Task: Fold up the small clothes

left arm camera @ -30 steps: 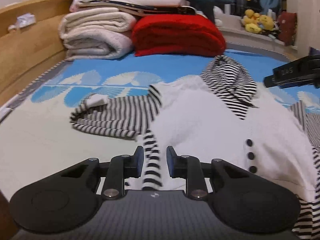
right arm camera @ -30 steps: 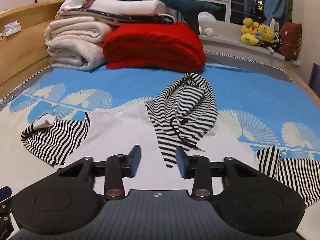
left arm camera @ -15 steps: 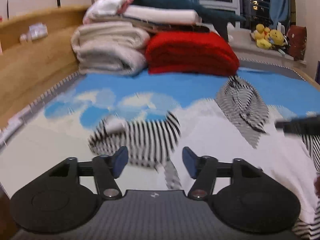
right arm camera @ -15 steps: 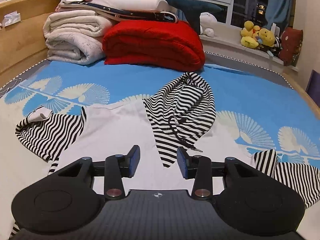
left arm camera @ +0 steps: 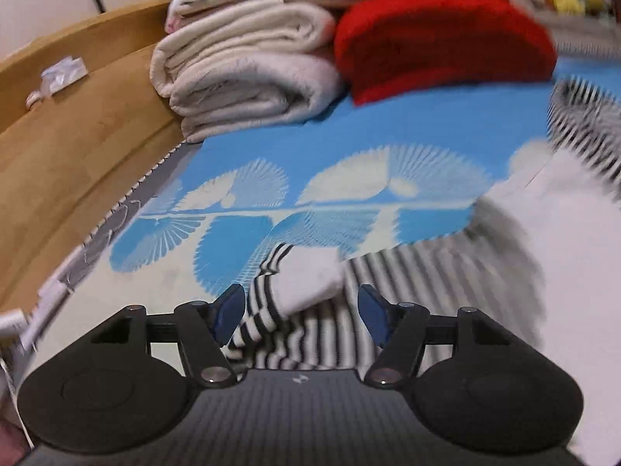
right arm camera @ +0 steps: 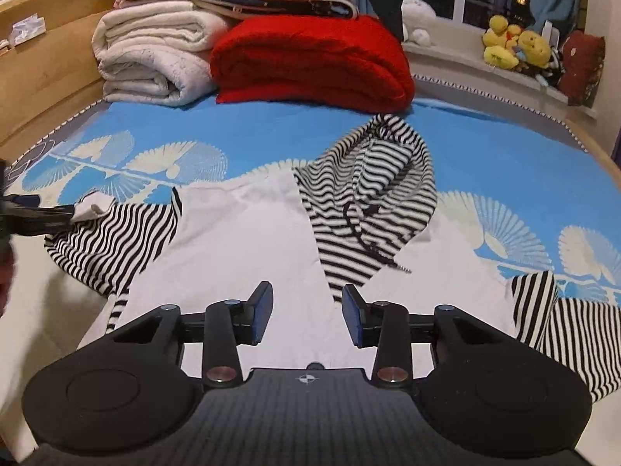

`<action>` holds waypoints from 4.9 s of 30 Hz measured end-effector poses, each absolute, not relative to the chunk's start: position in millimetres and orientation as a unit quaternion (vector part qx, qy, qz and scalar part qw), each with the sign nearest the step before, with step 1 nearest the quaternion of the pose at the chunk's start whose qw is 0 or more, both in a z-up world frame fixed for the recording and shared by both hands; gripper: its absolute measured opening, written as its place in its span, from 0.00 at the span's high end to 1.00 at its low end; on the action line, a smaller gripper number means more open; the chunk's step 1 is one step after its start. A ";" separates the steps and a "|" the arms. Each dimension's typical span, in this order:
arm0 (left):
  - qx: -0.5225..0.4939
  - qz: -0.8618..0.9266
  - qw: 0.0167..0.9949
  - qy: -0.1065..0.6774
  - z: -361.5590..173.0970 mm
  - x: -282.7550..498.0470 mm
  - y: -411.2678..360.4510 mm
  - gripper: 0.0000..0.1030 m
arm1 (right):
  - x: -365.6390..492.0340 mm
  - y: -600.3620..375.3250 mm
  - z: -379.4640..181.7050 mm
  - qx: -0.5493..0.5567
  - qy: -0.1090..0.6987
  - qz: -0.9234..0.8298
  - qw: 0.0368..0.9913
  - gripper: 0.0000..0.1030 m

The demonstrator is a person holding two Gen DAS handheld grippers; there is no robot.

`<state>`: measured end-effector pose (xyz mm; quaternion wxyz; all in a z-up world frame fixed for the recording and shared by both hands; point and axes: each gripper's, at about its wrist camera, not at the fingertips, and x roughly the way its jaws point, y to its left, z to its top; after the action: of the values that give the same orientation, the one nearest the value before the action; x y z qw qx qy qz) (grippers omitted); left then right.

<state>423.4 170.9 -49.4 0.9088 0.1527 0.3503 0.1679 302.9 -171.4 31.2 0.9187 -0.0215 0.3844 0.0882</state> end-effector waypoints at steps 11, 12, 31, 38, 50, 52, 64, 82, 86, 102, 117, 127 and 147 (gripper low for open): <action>0.213 0.186 0.871 0.402 -105.7 487.0 207.7 0.93 | 322.5 -211.7 15.2 0.020 0.432 0.050 0.900 0.61; 0.202 0.199 0.875 0.392 -94.6 484.9 206.7 0.93 | 324.5 -217.9 14.2 0.033 0.437 0.042 0.898 0.61; -0.124 -0.122 0.903 0.393 39.6 356.7 0.0 0.74 | 304.5 -338.5 -13.2 0.295 0.459 -0.125 0.828 0.67; -0.079 0.054 0.912 0.400 16.8 360.5 87.0 0.71 | 311.7 -332.4 -48.8 0.314 0.503 -0.116 0.797 0.67; -0.148 0.054 0.894 0.421 26.0 386.6 112.2 0.69 | 335.3 -275.7 -86.4 0.265 0.540 -0.097 0.793 0.99; -0.153 0.064 0.890 0.425 23.3 391.6 120.6 0.69 | 335.5 -269.5 -68.7 0.243 0.508 -0.077 0.823 0.99; -0.167 0.049 0.870 0.461 6.3 403.7 128.2 0.69 | 330.3 -345.1 -51.7 0.191 0.480 -0.187 0.836 0.95; -0.129 0.003 0.811 0.571 -72.0 405.8 82.3 0.63 | 344.3 -344.9 -76.2 0.206 0.517 -0.133 0.820 0.86; -0.126 0.000 0.814 0.567 -68.8 406.8 75.4 0.63 | 341.9 -350.5 -77.0 0.221 0.502 -0.152 0.822 0.81; -0.115 -0.037 0.831 0.544 -36.1 409.2 46.7 0.62 | 367.7 -367.4 -94.3 0.199 0.489 -0.138 0.838 0.79; -0.148 -0.057 0.835 0.527 -9.6 403.7 58.9 0.62 | 354.7 -385.4 -59.9 0.191 0.427 -0.236 0.852 0.97; -0.162 -0.055 0.836 0.521 3.0 404.1 68.9 0.62 | 359.2 -338.9 -79.1 0.118 0.496 -0.134 0.850 0.82; -0.122 -0.068 0.850 0.507 19.3 390.2 49.4 0.56 | 271.9 -449.8 14.6 0.157 0.343 -0.253 0.891 0.44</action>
<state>390.2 49.4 19.3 0.8504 -0.1225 0.5071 -0.0682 271.9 -449.8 14.6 0.8907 0.1572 0.3433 -0.2531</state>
